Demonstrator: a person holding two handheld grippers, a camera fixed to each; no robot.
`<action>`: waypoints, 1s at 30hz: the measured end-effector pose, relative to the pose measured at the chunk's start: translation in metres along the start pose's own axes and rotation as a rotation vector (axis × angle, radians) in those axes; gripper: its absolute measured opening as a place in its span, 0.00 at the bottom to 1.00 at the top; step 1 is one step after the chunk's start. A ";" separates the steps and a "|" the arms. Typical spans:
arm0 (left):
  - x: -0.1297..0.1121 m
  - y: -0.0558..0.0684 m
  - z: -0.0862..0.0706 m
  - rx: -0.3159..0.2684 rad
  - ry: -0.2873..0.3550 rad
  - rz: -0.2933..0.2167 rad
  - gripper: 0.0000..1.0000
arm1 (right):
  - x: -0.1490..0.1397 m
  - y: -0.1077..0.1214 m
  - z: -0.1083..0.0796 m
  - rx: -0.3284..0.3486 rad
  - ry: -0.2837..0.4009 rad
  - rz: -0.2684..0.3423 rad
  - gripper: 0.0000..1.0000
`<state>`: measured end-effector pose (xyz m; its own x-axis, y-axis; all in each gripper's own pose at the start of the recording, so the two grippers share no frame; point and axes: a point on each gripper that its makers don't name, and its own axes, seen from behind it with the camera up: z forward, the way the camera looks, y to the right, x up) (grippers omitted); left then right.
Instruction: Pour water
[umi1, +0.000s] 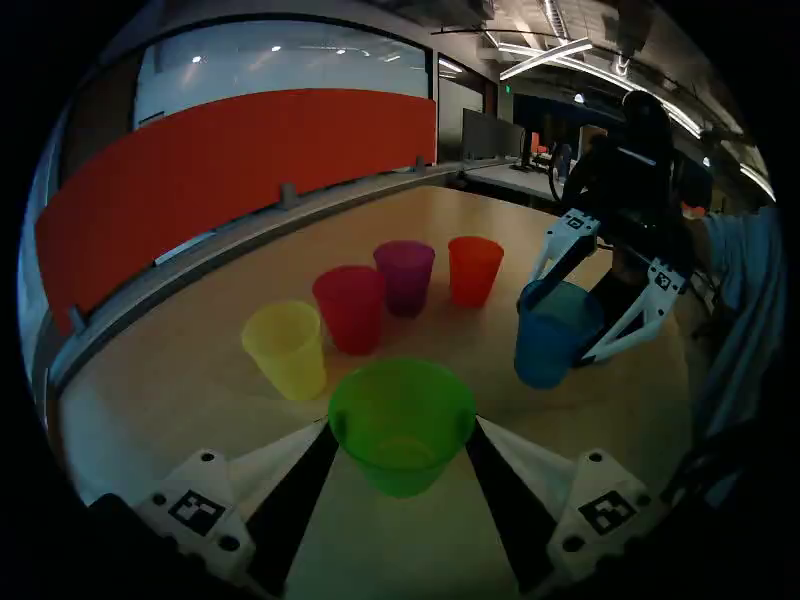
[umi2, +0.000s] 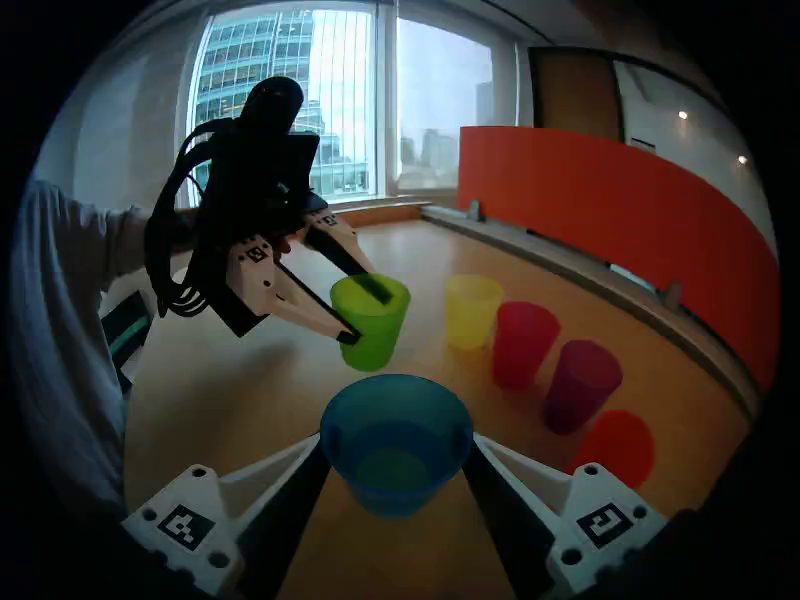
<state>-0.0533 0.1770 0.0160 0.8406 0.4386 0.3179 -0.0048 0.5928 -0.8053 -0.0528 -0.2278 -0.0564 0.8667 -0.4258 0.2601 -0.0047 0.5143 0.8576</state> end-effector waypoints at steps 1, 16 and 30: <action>0.003 0.001 -0.002 0.003 0.010 -0.001 0.87 | 0.003 0.001 -0.003 -0.005 0.007 0.002 0.90; 0.056 0.011 -0.045 0.053 0.189 -0.007 0.87 | 0.052 0.005 -0.043 -0.073 0.121 0.001 0.90; 0.096 0.019 -0.087 0.093 0.342 -0.009 0.87 | 0.100 0.005 -0.069 -0.118 0.251 -0.002 0.90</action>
<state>0.0750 0.1713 -0.0120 0.9735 0.1906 0.1263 -0.0324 0.6617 -0.7490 0.0682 -0.2167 -0.0564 0.9632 -0.2367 0.1273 0.0428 0.6026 0.7969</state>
